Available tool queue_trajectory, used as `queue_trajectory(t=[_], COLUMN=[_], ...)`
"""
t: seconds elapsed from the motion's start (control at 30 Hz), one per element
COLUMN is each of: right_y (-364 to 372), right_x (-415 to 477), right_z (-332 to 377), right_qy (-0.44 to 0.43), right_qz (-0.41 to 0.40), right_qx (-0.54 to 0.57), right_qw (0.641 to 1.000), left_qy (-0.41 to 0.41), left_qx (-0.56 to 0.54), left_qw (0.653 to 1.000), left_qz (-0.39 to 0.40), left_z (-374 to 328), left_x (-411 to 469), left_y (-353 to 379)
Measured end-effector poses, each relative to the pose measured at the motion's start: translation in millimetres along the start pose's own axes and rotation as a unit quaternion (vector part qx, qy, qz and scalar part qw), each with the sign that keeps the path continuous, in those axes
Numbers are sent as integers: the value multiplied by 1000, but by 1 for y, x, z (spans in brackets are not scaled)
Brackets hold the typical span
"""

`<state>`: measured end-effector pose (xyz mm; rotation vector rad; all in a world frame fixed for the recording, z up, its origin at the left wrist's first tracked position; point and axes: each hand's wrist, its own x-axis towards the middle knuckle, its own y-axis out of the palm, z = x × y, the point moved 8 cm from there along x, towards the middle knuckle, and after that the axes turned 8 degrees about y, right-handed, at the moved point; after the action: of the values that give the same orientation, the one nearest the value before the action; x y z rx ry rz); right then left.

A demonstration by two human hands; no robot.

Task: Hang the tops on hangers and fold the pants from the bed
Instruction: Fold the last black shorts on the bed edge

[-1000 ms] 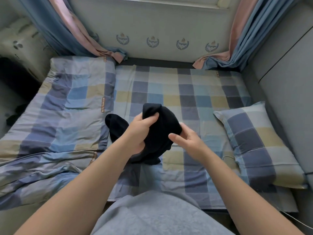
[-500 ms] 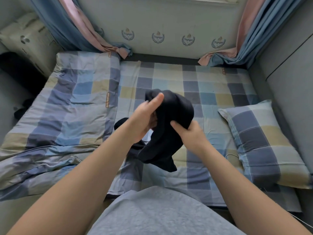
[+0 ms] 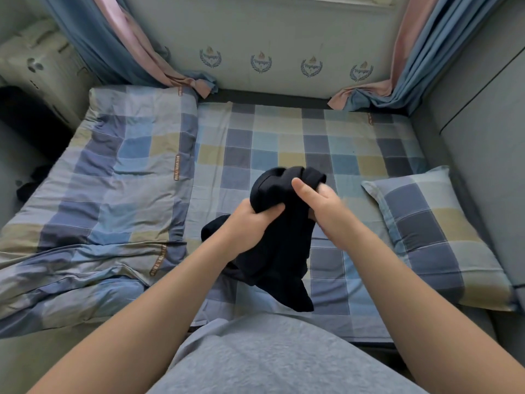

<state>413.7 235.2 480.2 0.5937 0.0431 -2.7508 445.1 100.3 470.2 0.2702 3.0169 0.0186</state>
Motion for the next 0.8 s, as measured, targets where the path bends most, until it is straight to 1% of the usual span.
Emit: queue_trajectory(t=[0.1, 0.17, 0.2, 0.3, 0.37, 0.43, 0.47, 0.5, 0.57, 0.63, 0.67, 0.73, 0.8], right_y=[8, 18, 23, 32, 29, 23, 22, 22, 19, 13, 8, 2, -4], right_x=[-6, -15, -20, -23, -17, -11, -9, -9, -9, -11, -10, -9, -6], right_z=[-42, -66, -77, -102, -106, -102, -97, -90, -72, -53, -45, -32, -25], right_qy=[51, 80, 91, 118, 121, 117, 111, 96, 52, 14, 1, -17, -30], right_qz=[72, 98, 102, 86, 44, 7, 2, 1, 1, -7, -13, -24, -38], right_qx=[44, 66, 50, -76, -143, -157, -147, -124, -41, 32, 53, 72, 66], right_qw=[995, 990, 989, 986, 981, 981, 983, 988, 998, 999, 998, 997, 997], left_qy=[34, 33, 37, 44, 52, 66, 73, 72, 54, 17, -8, -65, -94], left_qx=[-51, -77, -86, -100, -89, -60, -52, -47, -40, -35, -30, -31, -32], left_qw=[997, 994, 993, 990, 990, 991, 991, 992, 996, 999, 999, 993, 988], left_qz=[-38, -67, -74, -89, -99, -100, -96, -88, -62, -15, 22, 94, 120], left_z=[-27, -34, -38, -48, -51, -48, -44, -39, -22, 0, 12, 35, 52], left_x=[3, 5, 7, 12, 14, 16, 15, 13, 9, 3, -1, -13, -20], left_y=[-9, -16, -18, -21, -23, -26, -27, -28, -29, -26, -21, -8, 1])
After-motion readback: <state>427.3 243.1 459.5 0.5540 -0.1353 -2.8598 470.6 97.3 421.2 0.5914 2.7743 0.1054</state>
